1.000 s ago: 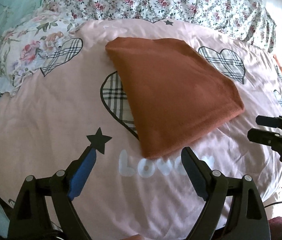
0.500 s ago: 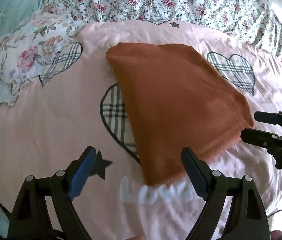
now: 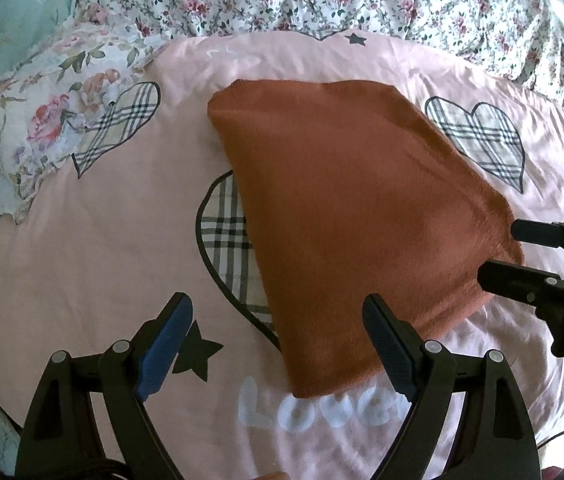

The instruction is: Fold small clothes

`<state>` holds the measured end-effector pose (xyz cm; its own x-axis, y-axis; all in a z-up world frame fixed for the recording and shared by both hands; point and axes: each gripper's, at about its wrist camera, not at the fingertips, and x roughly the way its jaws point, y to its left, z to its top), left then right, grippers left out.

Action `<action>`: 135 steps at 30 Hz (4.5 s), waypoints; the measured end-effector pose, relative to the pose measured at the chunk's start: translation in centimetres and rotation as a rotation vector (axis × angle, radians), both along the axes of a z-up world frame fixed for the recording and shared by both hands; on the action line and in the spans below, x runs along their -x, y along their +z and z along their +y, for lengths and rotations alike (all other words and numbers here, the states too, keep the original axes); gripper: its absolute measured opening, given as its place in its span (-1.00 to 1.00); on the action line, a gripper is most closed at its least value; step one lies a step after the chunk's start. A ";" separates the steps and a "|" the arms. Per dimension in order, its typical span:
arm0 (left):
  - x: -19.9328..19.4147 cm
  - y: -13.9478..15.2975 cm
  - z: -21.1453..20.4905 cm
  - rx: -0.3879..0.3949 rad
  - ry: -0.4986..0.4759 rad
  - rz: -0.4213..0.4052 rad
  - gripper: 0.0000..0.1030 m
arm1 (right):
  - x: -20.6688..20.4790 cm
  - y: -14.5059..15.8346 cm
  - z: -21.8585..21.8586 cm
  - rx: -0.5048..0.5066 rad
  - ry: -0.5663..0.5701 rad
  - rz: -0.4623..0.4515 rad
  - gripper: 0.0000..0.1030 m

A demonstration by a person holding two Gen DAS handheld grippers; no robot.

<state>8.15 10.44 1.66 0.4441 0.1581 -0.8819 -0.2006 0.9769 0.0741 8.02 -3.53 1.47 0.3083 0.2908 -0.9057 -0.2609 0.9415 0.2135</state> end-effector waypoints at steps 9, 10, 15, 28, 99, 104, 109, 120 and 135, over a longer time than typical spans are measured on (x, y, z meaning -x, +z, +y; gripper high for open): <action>0.2 -0.3 0.0 -0.008 0.013 0.044 0.69 | -0.3 -0.3 -0.5 0.012 0.017 0.044 0.87; 0.1 -0.4 0.0 -0.008 0.014 0.045 0.69 | -0.3 -0.3 -0.5 0.013 0.017 0.047 0.87; 0.0 -0.3 -0.1 -0.008 0.014 0.047 0.69 | -0.5 -0.1 -0.3 0.012 0.019 0.043 0.87; -0.3 -0.1 -0.8 -0.019 0.006 0.050 0.69 | -1.1 -0.1 -0.6 0.022 0.022 0.056 0.87; -0.5 0.2 -0.8 -0.007 0.007 0.037 0.70 | -1.5 -0.3 -0.7 0.008 0.016 0.065 0.87; -0.6 0.1 -0.7 -0.006 0.003 0.038 0.70 | -1.5 -0.3 -0.7 0.008 0.015 0.066 0.87; -0.7 0.0 -0.6 -0.007 0.002 0.037 0.70 | -1.5 -0.3 -0.7 0.009 0.015 0.066 0.87; -0.7 0.0 -0.8 -0.009 -0.003 0.031 0.70 | -1.8 0.1 -0.6 0.004 0.012 0.057 0.87; -0.6 0.2 -1.0 -0.009 -0.002 0.031 0.70 | -1.7 0.2 -0.7 0.002 0.008 0.053 0.87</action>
<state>8.76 9.41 1.81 0.4167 0.1654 -0.8939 -0.1963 0.9765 0.0892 9.70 -4.21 1.70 0.2578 0.2916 -0.9211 -0.2572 0.9397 0.2255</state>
